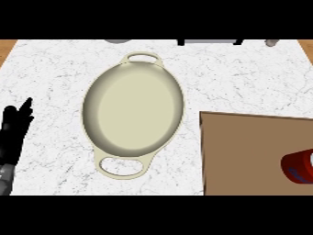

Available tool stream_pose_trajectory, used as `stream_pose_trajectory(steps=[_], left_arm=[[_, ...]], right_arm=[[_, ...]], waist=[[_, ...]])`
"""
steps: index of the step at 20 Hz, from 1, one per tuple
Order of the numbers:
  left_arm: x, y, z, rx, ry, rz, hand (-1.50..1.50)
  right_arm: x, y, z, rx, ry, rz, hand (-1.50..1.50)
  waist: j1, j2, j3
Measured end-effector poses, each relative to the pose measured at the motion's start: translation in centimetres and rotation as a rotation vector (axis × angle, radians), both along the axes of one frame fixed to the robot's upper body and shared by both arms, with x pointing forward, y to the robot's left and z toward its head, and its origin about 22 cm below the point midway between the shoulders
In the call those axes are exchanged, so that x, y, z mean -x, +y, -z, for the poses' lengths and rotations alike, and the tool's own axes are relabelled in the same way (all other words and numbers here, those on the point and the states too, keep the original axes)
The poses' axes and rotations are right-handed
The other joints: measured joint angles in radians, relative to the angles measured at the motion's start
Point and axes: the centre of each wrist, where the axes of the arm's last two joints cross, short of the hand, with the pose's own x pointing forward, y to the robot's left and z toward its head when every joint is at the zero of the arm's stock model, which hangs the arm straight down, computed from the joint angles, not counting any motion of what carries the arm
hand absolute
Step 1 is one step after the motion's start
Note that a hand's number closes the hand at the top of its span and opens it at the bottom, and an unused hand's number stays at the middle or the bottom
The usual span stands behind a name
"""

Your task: Pick the can from the tray and place it in the pot

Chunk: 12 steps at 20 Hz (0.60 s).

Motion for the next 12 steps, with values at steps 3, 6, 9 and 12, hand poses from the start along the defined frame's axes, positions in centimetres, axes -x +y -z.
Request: stream_pose_trajectory(steps=[3, 6, 9, 12], left_arm=[[-0.2, 0.2, -0.1, 0.003, -0.002, 0.006, 0.0], [-0.4, 0.8, -0.3, 0.001, 0.001, 0.005, 0.0], [-0.7, 0.1, -0.2, 0.0, 0.003, 0.008, 0.0], [-0.4, -0.1, -0.3, 0.002, 0.005, 0.013, 0.0]], right_arm=[[0.3, -0.2, 0.6, 0.013, 0.025, 0.03, -1.5], [0.5, -0.1, 2.0, 0.011, 0.039, 0.056, -1.5], [-0.1, -0.7, 2.6, 0.018, 0.052, 0.071, -1.5], [-0.6, -1.0, 4.0, 0.033, 0.068, 0.078, -1.5]], waist=[[0.001, 0.0, 0.001], [0.006, 0.001, 0.001], [0.009, 0.001, 0.001], [0.013, 0.002, 0.002]])
